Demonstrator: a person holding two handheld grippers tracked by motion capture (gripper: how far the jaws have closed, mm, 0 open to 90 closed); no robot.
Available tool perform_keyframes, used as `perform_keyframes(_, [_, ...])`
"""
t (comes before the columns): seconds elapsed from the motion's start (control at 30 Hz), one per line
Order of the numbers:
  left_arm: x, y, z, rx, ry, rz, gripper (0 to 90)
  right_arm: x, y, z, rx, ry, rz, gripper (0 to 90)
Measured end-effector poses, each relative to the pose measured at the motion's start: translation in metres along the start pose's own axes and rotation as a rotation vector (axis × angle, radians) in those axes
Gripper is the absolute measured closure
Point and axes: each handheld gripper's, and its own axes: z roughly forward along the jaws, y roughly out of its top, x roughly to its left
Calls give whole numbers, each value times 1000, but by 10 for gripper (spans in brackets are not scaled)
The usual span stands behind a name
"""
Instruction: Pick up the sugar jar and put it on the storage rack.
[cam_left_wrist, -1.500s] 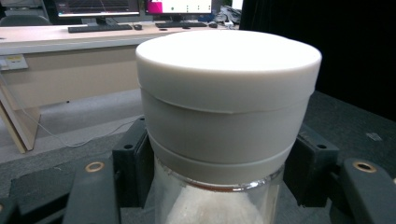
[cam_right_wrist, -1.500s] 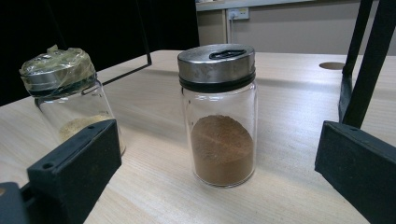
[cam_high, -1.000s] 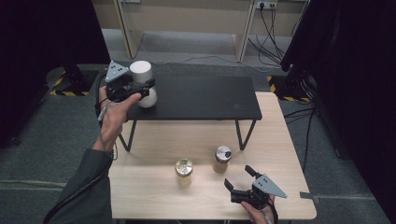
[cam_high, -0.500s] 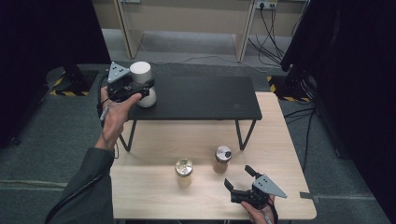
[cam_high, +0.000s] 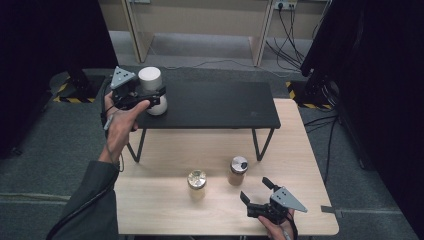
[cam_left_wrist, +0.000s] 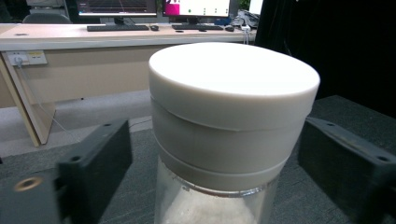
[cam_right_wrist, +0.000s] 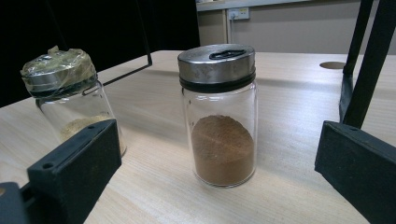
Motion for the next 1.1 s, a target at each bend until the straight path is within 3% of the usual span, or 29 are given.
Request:
perform_keyframes(0.17, [-4,-1,-3,6,10,-4,0,0,0,0,1,1,0,6])
perform_keyframes(0.8, [-22,-5,-31,0,-29,3,3,0,0,-1,-1,-1,-3,7])
perform_keyframes(1.1, [-33,-16,-39,-19,-59,0,3,0,0,-1,-2,-1,-2,6])
